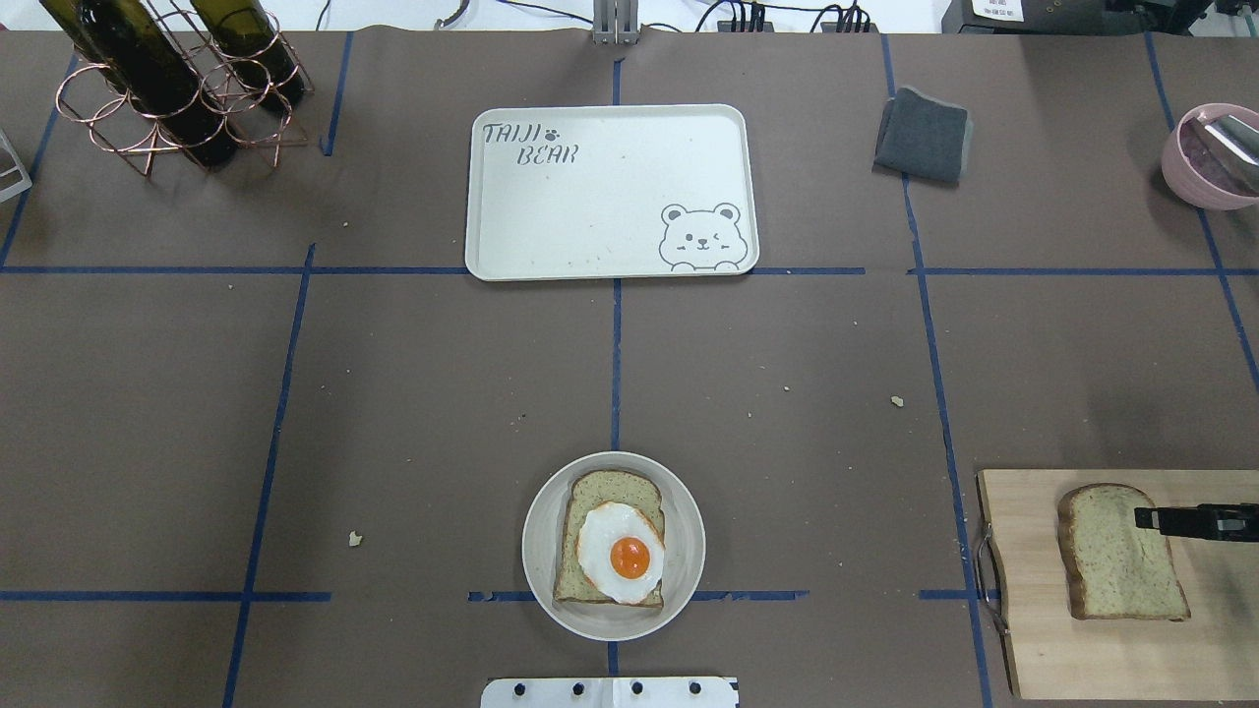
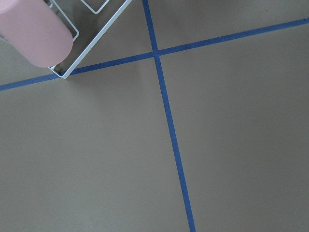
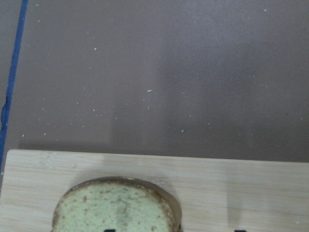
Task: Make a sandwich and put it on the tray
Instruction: 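Lower the right gripper onto the bread slice on the wooden board and grasp it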
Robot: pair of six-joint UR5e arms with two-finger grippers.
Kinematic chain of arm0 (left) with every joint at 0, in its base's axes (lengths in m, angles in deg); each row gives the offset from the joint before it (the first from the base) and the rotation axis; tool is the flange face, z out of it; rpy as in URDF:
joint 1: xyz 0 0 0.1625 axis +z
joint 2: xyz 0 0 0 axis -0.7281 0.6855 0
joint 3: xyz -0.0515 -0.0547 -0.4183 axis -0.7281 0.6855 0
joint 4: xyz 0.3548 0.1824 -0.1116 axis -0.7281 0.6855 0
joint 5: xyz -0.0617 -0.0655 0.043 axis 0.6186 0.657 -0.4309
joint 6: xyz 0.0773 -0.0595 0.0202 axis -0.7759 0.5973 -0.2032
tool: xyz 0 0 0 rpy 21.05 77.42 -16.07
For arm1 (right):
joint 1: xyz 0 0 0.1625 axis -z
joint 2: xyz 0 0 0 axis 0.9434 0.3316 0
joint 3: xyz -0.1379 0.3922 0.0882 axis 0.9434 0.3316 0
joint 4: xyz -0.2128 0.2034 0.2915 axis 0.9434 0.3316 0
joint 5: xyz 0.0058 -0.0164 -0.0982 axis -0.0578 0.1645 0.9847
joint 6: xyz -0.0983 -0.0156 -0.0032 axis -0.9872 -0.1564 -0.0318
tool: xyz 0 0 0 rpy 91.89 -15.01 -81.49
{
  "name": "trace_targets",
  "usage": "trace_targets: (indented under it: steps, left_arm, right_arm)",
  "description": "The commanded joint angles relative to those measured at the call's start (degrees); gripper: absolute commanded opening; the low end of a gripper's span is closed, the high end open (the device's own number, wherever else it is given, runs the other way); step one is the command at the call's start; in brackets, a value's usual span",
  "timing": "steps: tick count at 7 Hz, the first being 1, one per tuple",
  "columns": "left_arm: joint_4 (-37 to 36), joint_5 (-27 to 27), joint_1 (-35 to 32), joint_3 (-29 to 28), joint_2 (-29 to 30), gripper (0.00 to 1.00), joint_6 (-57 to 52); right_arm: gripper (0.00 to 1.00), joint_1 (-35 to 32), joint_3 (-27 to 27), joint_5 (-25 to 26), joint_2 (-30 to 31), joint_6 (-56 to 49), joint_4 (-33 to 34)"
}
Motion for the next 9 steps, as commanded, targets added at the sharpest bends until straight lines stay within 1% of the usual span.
trace_targets:
  steps: [1,2,4,5,7,9]
  left_arm:
    - [0.0,0.0,0.0,-0.1,0.0,1.00,0.0]
    - [0.0,0.1,0.0,-0.1,0.0,1.00,0.0]
    - [0.0,0.0,0.0,-0.2,-0.1,1.00,0.0]
    - [0.0,0.0,0.0,-0.2,-0.1,1.00,0.1]
    - [0.0,0.0,0.0,-0.2,-0.1,1.00,0.0]
    - [0.0,0.0,0.0,-0.2,0.0,1.00,0.1]
  right_arm:
    - [0.72,1.6,0.0,0.7,0.0,0.3,-0.4]
    - [0.53,1.9,0.0,0.7,0.0,0.3,-0.4]
    - [0.33,2.6,0.0,0.7,0.1,0.3,-0.4]
    - [0.00,2.7,0.0,0.7,0.1,0.1,-0.4]
    - [0.00,2.6,-1.2,0.5,0.7,-1.8,-0.5]
    - [0.00,2.5,-9.2,-1.5,3.0,-2.0,-0.5]
